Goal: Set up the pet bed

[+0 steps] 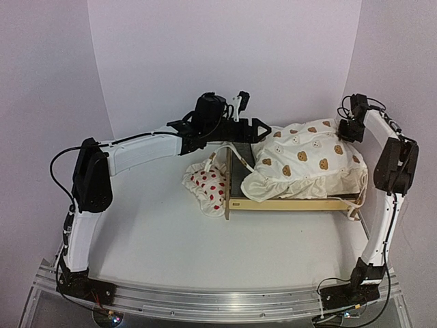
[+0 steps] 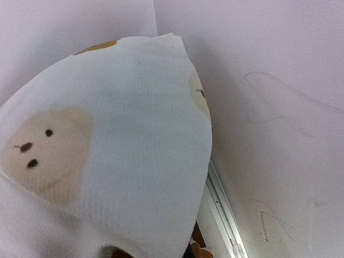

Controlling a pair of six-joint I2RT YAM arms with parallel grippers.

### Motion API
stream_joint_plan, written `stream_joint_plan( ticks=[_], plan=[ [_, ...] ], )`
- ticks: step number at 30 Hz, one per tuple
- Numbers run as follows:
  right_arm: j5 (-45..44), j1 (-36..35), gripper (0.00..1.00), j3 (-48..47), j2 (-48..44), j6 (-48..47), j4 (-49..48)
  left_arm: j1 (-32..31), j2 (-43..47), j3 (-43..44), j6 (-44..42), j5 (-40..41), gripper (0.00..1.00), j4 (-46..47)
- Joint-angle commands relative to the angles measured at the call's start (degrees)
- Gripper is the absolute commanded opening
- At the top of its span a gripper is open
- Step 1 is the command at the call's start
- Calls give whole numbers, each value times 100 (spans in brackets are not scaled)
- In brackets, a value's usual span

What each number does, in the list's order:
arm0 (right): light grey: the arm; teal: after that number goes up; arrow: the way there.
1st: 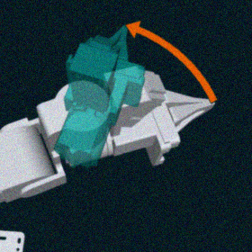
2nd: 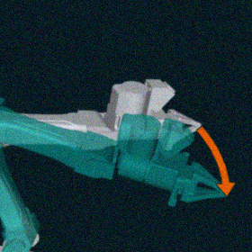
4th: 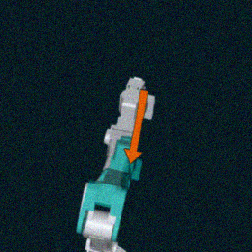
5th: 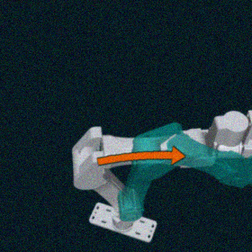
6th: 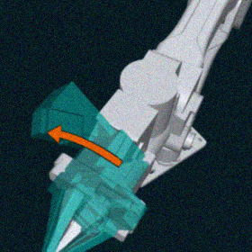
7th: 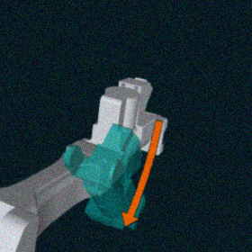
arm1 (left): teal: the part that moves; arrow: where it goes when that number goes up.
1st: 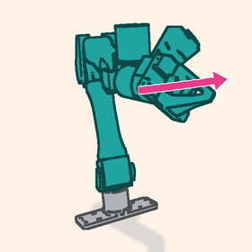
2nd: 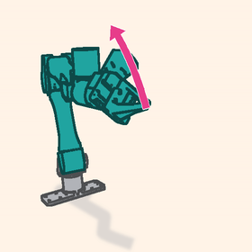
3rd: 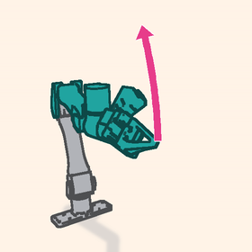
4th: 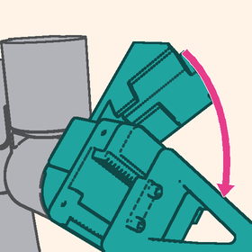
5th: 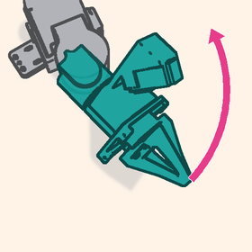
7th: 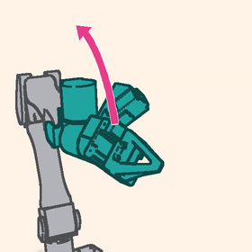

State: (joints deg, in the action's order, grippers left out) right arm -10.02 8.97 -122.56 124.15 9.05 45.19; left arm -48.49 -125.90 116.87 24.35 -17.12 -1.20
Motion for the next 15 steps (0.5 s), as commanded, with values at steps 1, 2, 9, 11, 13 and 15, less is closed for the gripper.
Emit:
stream_joint_plan(
  ticks=[1, 2, 9, 11, 13, 15],
  plan=[
    [523, -42, 0, -223, 257, -123, -289, 58, 666, -18, -487, 1545, 86, -1086],
    [519, -44, 0, -150, 225, -122, -313, 31, 677, 26, -562, 1833, 86, -1266],
    [555, -85, 1, 290, -249, 117, -391, -130, 610, 799, -925, 2540, 87, -2314],
    [600, -128, 3, 401, -421, 159, -389, -134, 599, 974, -935, 2785, 87, -2612],
    [621, -181, 5, 543, -559, 175, -389, -134, 534, 1121, -927, 3065, 86, -2905],
    [678, -236, 7, 685, -680, 208, -385, -131, 474, 1136, -880, 3176, 83, -3105]
  ],
)
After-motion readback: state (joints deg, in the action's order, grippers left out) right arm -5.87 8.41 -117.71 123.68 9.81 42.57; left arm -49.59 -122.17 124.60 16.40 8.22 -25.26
